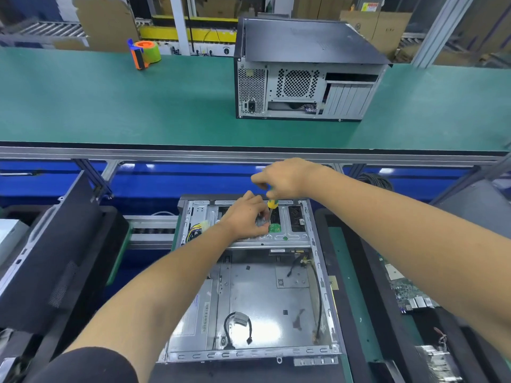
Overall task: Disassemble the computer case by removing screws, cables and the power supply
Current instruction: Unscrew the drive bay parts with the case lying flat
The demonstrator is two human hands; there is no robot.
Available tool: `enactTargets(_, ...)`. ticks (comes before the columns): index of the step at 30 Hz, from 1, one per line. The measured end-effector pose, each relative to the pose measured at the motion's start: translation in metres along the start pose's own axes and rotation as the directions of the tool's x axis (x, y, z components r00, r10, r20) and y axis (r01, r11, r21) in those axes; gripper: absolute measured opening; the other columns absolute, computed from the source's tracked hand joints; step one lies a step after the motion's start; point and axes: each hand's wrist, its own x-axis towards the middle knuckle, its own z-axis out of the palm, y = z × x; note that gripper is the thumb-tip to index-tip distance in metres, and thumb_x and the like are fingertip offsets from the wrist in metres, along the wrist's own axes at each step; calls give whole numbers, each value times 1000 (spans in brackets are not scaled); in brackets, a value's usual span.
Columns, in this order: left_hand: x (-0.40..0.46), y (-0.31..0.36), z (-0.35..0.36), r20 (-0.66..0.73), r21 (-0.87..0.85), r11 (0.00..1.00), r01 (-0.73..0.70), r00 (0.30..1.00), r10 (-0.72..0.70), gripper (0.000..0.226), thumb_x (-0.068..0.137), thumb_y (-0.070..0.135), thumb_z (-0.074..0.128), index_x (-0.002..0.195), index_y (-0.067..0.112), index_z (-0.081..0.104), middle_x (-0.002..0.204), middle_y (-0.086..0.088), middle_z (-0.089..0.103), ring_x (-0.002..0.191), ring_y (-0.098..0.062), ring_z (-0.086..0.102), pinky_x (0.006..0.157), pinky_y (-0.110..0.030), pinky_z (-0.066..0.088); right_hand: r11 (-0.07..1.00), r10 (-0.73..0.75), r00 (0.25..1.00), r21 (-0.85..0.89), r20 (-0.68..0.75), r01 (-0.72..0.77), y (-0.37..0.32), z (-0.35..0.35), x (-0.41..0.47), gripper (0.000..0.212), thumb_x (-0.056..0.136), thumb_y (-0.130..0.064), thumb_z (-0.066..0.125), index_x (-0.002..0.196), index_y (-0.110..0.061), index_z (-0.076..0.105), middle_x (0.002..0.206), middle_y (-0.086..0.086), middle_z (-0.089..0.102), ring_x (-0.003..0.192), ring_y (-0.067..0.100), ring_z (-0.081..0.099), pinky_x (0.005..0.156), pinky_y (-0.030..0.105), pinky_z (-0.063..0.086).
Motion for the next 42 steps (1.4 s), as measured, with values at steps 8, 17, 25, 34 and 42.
enactTargets(8,31,14,-21,326,262,962,-76,945,-14,32,88,36,73,104,10,64,94,5,46,81,-19,45,64,-34,40,999,-34,996,-10,-81,33,-4,6,-3,33,81,-18,66,108,-30,53,95,-9,44,90,20,52,52,28,25)
enactTargets(17,33,21,-21,333,316,943,-105,943,-6,23,87,28,67,98,8,68,90,0,50,75,-21,42,60,-34,39,1000,5,996,18,-94,-3,2,9,-9,23,78,-24,67,96,-32,56,94,-12,47,89,18,52,54,27,26)
enactTargets(25,39,19,-27,334,291,952,-91,942,-13,21,85,26,69,98,9,69,96,-4,63,76,-25,52,60,-32,41,1000,3,990,6,-144,-2,4,1,-11,16,76,-21,66,86,-32,59,94,-10,51,89,18,55,54,27,30)
enactTargets(34,34,10,-28,383,62,998,-27,924,1,23,85,19,72,82,16,50,70,7,49,69,-22,50,57,-29,35,988,98,980,136,-174,-75,6,5,-25,16,79,-23,67,86,-33,56,87,-13,44,85,13,52,55,27,28)
enactTargets(42,14,5,-24,310,-150,986,72,951,-23,19,83,12,71,96,14,58,81,4,61,68,-8,54,65,-24,45,976,149,972,187,-184,-114,8,1,-42,20,74,-16,66,85,-31,58,90,-12,49,82,13,53,57,28,32)
